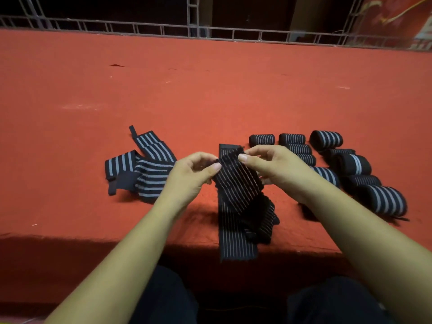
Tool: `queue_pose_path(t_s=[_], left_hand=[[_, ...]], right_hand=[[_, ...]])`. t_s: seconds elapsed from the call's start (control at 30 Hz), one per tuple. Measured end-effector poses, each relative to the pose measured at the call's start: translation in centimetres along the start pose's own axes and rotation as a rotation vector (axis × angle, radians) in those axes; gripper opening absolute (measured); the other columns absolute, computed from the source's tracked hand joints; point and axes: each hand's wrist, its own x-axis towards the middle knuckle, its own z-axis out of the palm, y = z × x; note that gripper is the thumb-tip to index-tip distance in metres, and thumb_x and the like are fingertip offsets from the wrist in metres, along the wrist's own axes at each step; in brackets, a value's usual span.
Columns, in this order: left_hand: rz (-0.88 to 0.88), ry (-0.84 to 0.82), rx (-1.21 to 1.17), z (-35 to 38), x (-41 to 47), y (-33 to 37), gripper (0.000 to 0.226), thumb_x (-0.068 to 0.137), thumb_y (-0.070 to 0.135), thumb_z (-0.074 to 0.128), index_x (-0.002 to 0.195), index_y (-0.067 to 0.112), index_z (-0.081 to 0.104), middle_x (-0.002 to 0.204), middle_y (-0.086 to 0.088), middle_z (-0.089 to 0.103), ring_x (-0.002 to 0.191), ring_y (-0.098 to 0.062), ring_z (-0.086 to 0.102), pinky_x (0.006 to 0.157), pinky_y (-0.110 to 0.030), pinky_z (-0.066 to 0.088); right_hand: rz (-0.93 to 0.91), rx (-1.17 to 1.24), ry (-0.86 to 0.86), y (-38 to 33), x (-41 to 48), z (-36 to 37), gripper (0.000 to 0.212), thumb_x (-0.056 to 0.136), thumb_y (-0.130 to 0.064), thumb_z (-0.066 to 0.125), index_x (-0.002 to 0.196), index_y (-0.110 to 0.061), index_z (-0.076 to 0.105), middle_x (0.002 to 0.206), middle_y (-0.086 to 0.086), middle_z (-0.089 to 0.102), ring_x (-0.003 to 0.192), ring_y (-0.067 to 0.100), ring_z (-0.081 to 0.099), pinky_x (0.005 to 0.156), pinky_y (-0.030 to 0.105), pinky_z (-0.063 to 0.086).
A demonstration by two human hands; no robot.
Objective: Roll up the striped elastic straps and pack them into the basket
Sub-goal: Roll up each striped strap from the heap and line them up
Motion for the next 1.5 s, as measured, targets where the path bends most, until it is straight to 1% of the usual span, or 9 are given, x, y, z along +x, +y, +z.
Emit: queue_pose_path(t_s=[0.2, 0.3, 0.37, 0.63, 0.87, 1.07, 1.3, 1.4, 1.5], left_hand=[[0.037, -0.040, -0.066, 1.0, -0.1, 0.7, 0.006, 0.090, 0.007, 0.070, 0.096, 0.007, 0.070, 0.081, 0.000, 0.068, 0.077, -0.014, 0.059, 0.073, -0.029, 0.049], [-0.088, -0.151, -0.297, 1.9, -0.4, 0.6, 0.022, 0.086, 0.017, 0.072, 0.107, 0.013, 0.068, 0.100, 0.001, 0.073, 0.097, -0.016, 0.068, 0.087, -0.028, 0.054], [-0.146, -0.279, -0.115, 2.7, -0.8, 0.2, 0.031, 0.084, 0.021, 0.072, 0.113, 0.010, 0.070, 0.111, -0.004, 0.075, 0.106, -0.020, 0.070, 0.097, -0.033, 0.055], [-0.180, -0.396, -0.419, 4.2, -2.2, 0.3, 0.048, 0.079, 0.000, 0.060, 0.126, 0.008, 0.053, 0.111, -0.005, 0.069, 0.104, -0.017, 0.065, 0.087, -0.027, 0.055], [-0.265, -0.389, -0.464, 3.0, -2.6, -0.7, 0.057, 0.078, -0.002, 0.063, 0.128, 0.019, 0.049, 0.110, -0.006, 0.068, 0.096, -0.018, 0.067, 0.076, -0.028, 0.057], [-0.388, -0.362, -0.299, 2.8, -2.8, -3.0, 0.052, 0.079, 0.003, 0.067, 0.127, 0.013, 0.049, 0.111, -0.014, 0.068, 0.090, -0.022, 0.070, 0.075, -0.031, 0.058], [-0.374, -0.339, 0.248, 2.9, -3.0, -5.6, 0.026, 0.087, 0.016, 0.061, 0.113, 0.015, 0.059, 0.108, -0.007, 0.073, 0.100, -0.023, 0.071, 0.096, -0.049, 0.054], [-0.369, -0.353, 0.426, 3.1, -3.2, -5.9, 0.028, 0.080, 0.024, 0.057, 0.101, 0.006, 0.061, 0.092, -0.014, 0.074, 0.085, -0.033, 0.072, 0.082, -0.054, 0.056], [-0.327, -0.422, 0.565, 3.1, -3.5, -6.0, 0.020, 0.089, 0.016, 0.064, 0.088, -0.003, 0.059, 0.071, -0.008, 0.057, 0.061, -0.023, 0.060, 0.061, -0.041, 0.055]], right_hand=[[-0.136, -0.177, -0.039, -1.3, 0.3, -1.2, 0.011, 0.091, -0.022, 0.072, 0.088, -0.012, 0.074, 0.069, -0.004, 0.068, 0.063, 0.005, 0.058, 0.063, 0.023, 0.045], [-0.082, -0.050, -0.082, -2.5, 0.5, -1.7, 0.010, 0.092, -0.016, 0.070, 0.090, -0.006, 0.072, 0.056, -0.008, 0.054, 0.047, 0.006, 0.040, 0.049, 0.023, 0.025], [-0.014, 0.126, -0.090, -3.1, 1.1, -2.2, 0.010, 0.092, -0.014, 0.068, 0.094, -0.004, 0.069, 0.057, -0.004, 0.051, 0.046, 0.009, 0.032, 0.049, 0.027, 0.015], [0.289, 0.331, 0.278, -0.5, 4.5, -4.9, 0.018, 0.088, -0.014, 0.075, 0.101, -0.012, 0.063, 0.072, 0.007, 0.062, 0.041, 0.009, 0.053, 0.037, 0.019, 0.043], [0.099, 0.444, 0.511, -0.1, 5.8, -5.0, 0.007, 0.098, -0.011, 0.062, 0.099, -0.007, 0.056, 0.094, 0.014, 0.064, 0.064, 0.023, 0.069, 0.057, 0.028, 0.061], [-0.110, 0.297, 0.556, 0.2, 6.8, -5.0, 0.014, 0.097, -0.011, 0.062, 0.084, -0.016, 0.064, 0.083, 0.006, 0.068, 0.082, 0.021, 0.068, 0.083, 0.039, 0.059], [-0.201, 0.210, 0.515, 0.2, 7.4, -4.0, 0.016, 0.096, -0.015, 0.063, 0.083, -0.023, 0.066, 0.091, 0.010, 0.066, 0.083, 0.021, 0.061, 0.075, 0.043, 0.055], [-0.218, 0.201, 0.504, 0.3, 7.4, -3.5, 0.018, 0.097, -0.013, 0.062, 0.082, -0.023, 0.064, 0.082, 0.002, 0.064, 0.074, 0.013, 0.058, 0.064, 0.030, 0.050], [-0.205, 0.174, 0.497, 0.9, 7.7, -3.0, 0.018, 0.096, -0.016, 0.063, 0.080, -0.024, 0.065, 0.079, -0.002, 0.063, 0.072, 0.012, 0.057, 0.066, 0.035, 0.050]])
